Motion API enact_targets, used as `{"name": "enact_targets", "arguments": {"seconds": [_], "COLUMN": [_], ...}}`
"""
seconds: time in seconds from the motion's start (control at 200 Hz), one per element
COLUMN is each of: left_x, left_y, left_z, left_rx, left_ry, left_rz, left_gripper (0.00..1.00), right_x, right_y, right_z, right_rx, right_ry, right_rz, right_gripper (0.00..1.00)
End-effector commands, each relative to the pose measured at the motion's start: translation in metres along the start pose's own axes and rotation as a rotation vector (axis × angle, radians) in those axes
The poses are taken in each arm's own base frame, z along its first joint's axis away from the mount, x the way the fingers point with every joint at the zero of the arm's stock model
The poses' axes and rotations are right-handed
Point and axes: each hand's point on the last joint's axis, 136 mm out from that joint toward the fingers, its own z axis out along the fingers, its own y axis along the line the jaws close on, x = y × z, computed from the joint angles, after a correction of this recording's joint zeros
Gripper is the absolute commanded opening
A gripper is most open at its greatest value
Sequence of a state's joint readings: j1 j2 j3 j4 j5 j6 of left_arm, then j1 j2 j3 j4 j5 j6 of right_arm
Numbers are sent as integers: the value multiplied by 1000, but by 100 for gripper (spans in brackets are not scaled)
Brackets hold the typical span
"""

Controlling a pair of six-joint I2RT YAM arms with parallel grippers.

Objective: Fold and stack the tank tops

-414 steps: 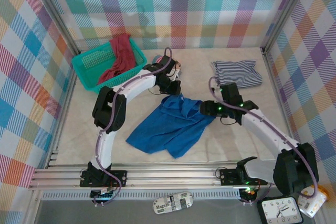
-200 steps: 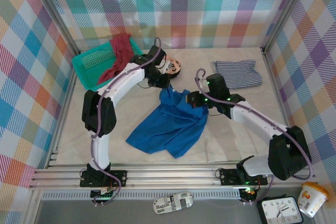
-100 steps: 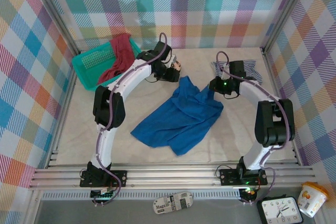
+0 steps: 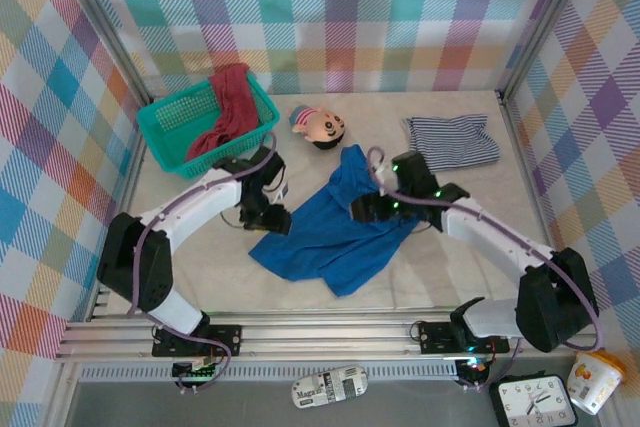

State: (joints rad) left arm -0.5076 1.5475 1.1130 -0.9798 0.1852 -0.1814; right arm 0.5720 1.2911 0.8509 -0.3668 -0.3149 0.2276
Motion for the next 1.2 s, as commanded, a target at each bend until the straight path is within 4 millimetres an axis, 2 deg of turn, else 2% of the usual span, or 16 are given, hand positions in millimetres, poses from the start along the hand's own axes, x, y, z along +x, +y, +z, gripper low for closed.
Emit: {"name": "enact_targets", "arguments": {"seconds": [0.0, 0.12, 0.23, 0.335, 0.45, 0.59, 0.715, 0.85, 0.985, 1.135, 1.195], "left_x": [18, 24, 23, 27, 21, 23, 23, 25, 21, 26, 24], "left_y": [3, 14, 11, 27, 30, 48, 40, 32, 30, 32, 30], "left_z": [18, 35, 48, 58, 57, 56, 59, 68, 59, 58, 51], "left_rx": [31, -10, 12, -65, -77, -171, -120, -68, -66, -82, -76], "left_ry": [24, 63, 81, 121, 102, 108, 101, 132, 114, 134, 122], "left_rz": [-62, -68, -74, -65, -65, -75, -77, -83, -72, -68, -72], "left_gripper": [50, 49, 46, 46, 45, 45, 44, 36, 26, 15, 13], "right_x": [29, 57, 70, 74, 77, 81, 85, 86, 87, 86, 85], "right_y": [15, 33, 39, 40, 40, 39, 39, 40, 43, 47, 51], "right_z": [10, 24, 33, 37, 41, 40, 40, 40, 39, 41, 43], "right_rx": [-17, -27, -14, -4, 3, 13, 10, 7, -6, -19, -24], "right_ry": [50, 116, 157, 168, 190, 209, 219, 222, 230, 236, 236], "right_rz": [-45, -152, -226, -270, -280, -297, -296, -299, -303, -313, -327], "right_gripper": [62, 64, 65, 65, 65, 65, 65, 65, 65, 64, 63]}}
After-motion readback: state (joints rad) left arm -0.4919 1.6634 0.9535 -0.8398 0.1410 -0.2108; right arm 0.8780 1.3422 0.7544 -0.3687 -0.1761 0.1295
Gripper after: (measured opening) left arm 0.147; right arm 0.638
